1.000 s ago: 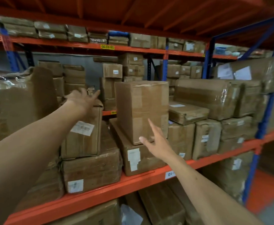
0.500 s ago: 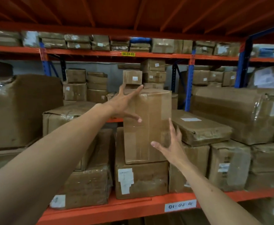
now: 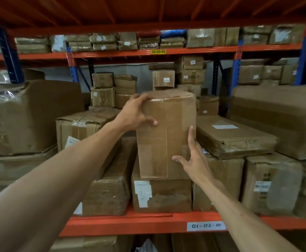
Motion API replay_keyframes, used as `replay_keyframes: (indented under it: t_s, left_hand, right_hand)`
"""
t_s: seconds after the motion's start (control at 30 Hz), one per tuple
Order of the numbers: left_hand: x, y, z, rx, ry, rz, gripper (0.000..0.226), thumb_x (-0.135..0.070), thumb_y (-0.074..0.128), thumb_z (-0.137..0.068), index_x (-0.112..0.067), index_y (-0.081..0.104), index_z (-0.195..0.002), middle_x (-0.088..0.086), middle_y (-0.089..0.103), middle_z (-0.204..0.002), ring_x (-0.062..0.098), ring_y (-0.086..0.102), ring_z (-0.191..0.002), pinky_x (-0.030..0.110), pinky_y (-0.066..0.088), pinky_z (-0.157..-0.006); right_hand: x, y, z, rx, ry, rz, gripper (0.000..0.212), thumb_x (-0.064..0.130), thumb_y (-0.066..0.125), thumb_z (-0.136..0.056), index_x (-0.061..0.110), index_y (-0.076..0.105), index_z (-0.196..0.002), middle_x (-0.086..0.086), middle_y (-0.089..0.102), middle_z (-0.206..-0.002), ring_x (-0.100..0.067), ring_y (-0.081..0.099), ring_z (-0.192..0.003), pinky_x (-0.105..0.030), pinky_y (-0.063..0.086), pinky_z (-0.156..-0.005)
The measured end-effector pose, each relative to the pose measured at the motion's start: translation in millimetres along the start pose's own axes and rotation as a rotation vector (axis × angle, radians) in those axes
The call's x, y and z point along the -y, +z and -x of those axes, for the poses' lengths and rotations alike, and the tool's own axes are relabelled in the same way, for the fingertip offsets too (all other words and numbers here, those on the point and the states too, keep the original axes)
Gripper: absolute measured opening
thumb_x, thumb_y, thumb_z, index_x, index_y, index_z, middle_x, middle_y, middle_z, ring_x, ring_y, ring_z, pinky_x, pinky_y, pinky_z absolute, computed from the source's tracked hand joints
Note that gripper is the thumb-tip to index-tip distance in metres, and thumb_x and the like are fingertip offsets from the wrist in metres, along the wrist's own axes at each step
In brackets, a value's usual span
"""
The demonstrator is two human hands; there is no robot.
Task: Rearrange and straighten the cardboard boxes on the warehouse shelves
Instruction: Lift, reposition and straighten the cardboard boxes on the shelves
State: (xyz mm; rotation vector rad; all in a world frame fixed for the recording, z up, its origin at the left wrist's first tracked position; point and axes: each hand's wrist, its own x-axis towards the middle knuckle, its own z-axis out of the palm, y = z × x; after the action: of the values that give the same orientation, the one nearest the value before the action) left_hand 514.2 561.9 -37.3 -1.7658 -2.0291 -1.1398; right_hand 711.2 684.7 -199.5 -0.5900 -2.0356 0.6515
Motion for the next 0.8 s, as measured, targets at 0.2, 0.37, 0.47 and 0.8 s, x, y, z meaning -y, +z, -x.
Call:
replay_keyframes:
  t_s: [0.2,0.37,0.47,0.8]
  left_hand:
    - [-30,-25,48,-0.015,0.004,0.043,0.075,-0.028,0.094,-0.067,-0.035,0.054,-0.131,0.005,0.039,-0.145,0.03,0.041,-0.133,0.047,0.046,-0.105]
    - [-50,-47,97,-0.004,0.042,0.056,0.078,-0.029,0.094,-0.067,-0.03,0.055,-0.134,0.006,0.039,-0.146,0.027,0.04,-0.133,0.043,0.044,-0.106]
    - [-59,-53,116,-0.004,0.052,0.054,0.078,-0.029,0.094,-0.067,-0.03,0.056,-0.134,0.006,0.038,-0.148,0.025,0.039,-0.132,0.038,0.041,-0.105]
    - [-74,-73,90,0.077,0.044,-0.236,0.091,-0.048,0.09,-0.067,-0.039,0.047,-0.146,0.006,0.045,-0.14,0.032,0.042,-0.132,0.05,0.042,-0.107]
  right_hand:
    - [28,-13,45,-0.021,0.02,-0.01,0.119,0.047,0.079,-0.085,0.071,-0.019,-0.147,-0.002,0.019,-0.172,-0.018,0.027,-0.15,-0.039,0.028,-0.115]
    - [45,-12,100,-0.117,0.004,-0.081,0.115,0.048,0.082,-0.083,0.068,-0.006,-0.154,0.028,0.014,-0.165,-0.001,0.013,-0.148,-0.04,0.022,-0.116]
    - [46,5,135,-0.208,0.054,-0.129,0.109,0.06,0.078,-0.083,0.066,-0.003,-0.155,0.019,0.002,-0.171,-0.012,0.007,-0.156,-0.053,0.026,-0.119]
    - [29,56,152,-0.288,0.135,-0.313,0.13,0.057,0.085,-0.074,0.061,-0.016,-0.155,0.022,-0.021,-0.166,0.012,0.003,-0.14,-0.01,0.026,-0.103]
